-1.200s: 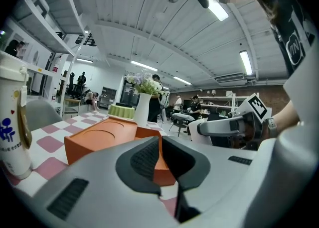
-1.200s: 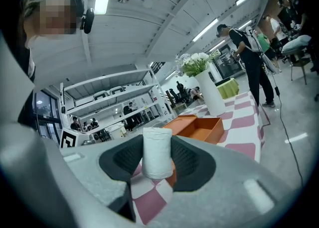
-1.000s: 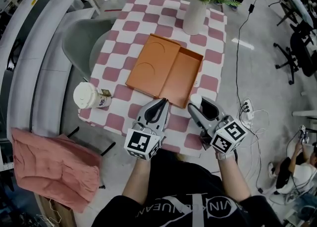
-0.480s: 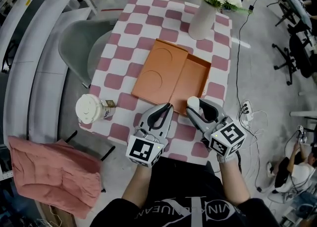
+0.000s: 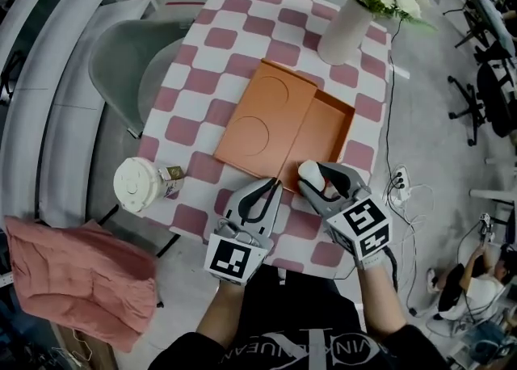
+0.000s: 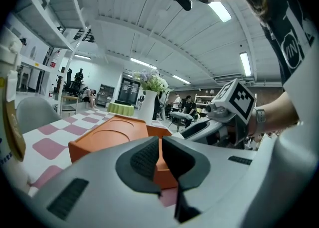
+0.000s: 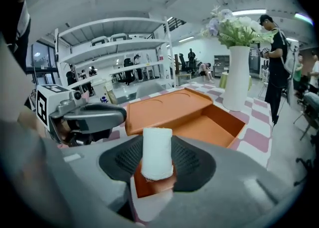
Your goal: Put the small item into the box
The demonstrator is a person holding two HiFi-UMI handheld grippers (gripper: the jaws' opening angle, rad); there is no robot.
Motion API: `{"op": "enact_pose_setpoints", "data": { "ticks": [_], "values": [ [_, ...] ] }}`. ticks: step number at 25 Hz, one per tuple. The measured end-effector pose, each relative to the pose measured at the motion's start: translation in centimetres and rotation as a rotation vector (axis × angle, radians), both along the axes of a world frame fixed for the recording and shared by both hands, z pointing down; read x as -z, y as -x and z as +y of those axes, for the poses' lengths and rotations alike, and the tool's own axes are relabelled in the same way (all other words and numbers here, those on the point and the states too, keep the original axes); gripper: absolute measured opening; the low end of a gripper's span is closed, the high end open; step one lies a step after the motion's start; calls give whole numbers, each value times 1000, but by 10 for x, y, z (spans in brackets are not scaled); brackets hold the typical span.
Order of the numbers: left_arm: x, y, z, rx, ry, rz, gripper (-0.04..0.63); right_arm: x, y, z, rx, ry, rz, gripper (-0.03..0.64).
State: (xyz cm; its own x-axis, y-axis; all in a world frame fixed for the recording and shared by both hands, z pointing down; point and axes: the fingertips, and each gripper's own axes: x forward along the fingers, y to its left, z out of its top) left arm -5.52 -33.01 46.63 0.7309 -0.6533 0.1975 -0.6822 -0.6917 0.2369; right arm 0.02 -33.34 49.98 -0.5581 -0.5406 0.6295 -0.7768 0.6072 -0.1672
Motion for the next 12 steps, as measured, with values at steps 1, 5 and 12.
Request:
{"op": "enact_pose_setpoints", "data": {
  "ticks": [1,5,12],
  "values": [
    [-2,0,1,4,0,-7,25,-4,1,-1,20,11,28,172],
    [-10,-1,4,14,4,-36,25,-18,2,-4,110,40,160,172],
    [-13,2,3,64,15,-26,25,-34,7,-7,262,68,328,172]
  ]
}}
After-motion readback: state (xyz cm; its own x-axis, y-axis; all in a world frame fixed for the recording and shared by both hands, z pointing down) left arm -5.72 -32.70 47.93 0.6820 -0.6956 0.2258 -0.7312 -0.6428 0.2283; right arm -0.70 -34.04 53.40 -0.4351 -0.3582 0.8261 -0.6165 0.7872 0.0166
